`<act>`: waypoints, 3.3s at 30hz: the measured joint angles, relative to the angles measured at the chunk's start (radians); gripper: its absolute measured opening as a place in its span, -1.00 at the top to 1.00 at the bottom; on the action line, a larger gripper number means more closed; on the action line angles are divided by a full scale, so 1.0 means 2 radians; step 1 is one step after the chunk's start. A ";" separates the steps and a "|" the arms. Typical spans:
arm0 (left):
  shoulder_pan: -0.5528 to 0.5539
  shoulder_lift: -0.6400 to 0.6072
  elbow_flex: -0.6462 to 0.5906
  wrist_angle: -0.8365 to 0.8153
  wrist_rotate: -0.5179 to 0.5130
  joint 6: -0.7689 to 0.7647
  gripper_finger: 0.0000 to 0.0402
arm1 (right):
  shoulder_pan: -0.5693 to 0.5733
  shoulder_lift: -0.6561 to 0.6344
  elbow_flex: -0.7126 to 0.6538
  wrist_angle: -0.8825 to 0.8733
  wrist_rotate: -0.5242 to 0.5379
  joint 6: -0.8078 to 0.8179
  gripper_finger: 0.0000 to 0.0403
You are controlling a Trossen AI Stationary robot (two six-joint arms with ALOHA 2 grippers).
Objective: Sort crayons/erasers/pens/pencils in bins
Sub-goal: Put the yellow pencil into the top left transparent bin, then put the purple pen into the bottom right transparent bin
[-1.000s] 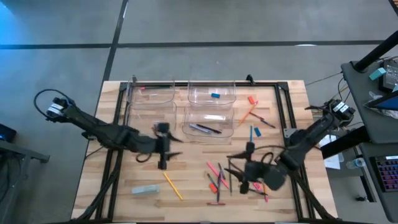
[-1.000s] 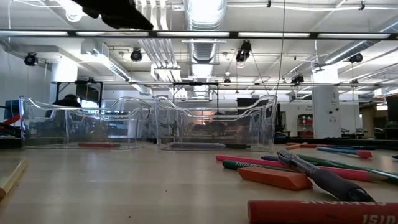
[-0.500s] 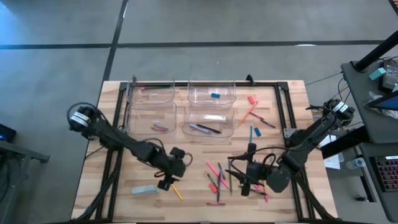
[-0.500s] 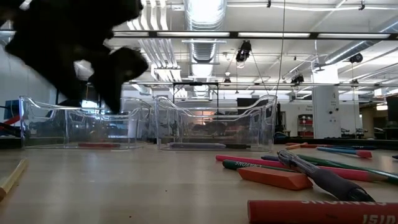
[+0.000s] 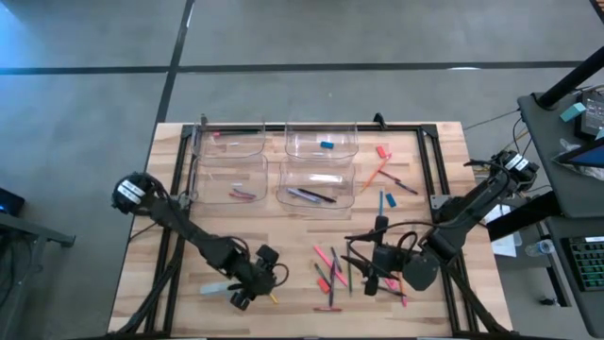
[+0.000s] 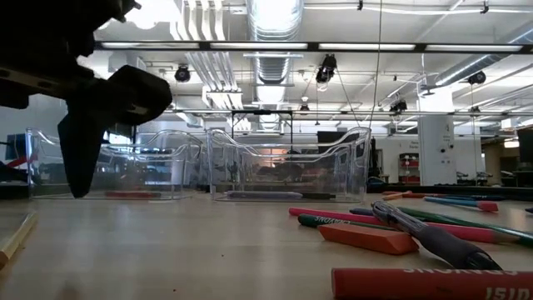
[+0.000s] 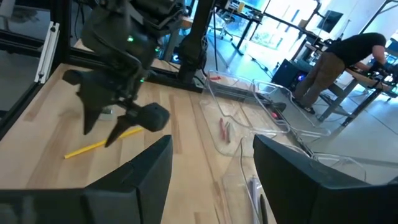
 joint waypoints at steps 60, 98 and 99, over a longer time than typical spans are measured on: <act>0.260 -0.232 -0.003 -0.207 -0.255 0.221 0.99 | -0.020 0.000 -0.016 -0.001 0.000 0.006 -0.06; 0.464 -0.424 -0.069 -0.006 0.020 0.129 0.31 | -0.039 0.033 -0.019 -0.025 -0.114 0.069 -0.06; 0.437 -0.437 -0.082 0.016 0.020 0.113 0.35 | -0.039 0.036 -0.019 -0.033 -0.114 0.081 -0.06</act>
